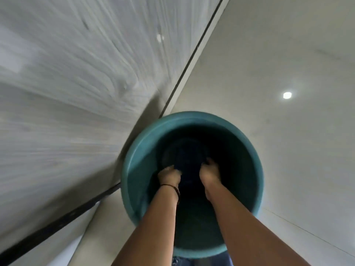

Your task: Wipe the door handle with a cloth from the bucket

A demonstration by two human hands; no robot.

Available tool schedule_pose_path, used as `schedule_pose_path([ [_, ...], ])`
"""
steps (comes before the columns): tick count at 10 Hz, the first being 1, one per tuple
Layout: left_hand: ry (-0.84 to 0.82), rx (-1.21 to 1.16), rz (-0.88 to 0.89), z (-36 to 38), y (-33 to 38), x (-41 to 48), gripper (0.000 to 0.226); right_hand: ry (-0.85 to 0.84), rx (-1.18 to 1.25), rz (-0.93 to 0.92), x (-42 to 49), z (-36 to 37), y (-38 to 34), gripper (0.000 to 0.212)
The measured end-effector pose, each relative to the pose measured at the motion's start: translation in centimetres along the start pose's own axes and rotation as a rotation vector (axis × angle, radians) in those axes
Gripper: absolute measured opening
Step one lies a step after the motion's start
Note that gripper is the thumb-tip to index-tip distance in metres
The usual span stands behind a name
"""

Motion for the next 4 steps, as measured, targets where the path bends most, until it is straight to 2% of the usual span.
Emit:
schedule_pose_path([
  [1,0.06,0.007,-0.023,0.6,-1.0,3.5,0.034,0.009,0.046,0.065,2.7,1.2,1.2,0.044],
  [2,0.111,-0.028,-0.023,0.6,-1.4,4.0,0.034,0.072,0.029,0.053,3.7,1.8,1.6,0.041],
  [4,0.073,-0.088,0.072,-0.8,1.3,-1.0,0.044,0.094,0.001,-0.023,-0.2,-0.1,-0.7,0.043],
])
Point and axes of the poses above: each hand's wrist, its own x-axis towards the middle knuckle, its own z-axis out of the palm, y = z × x, the point moved 8 cm from there along x, towards the middle knuckle, and after that the axes turned 3 degrees about x, right-handed, at the moved point
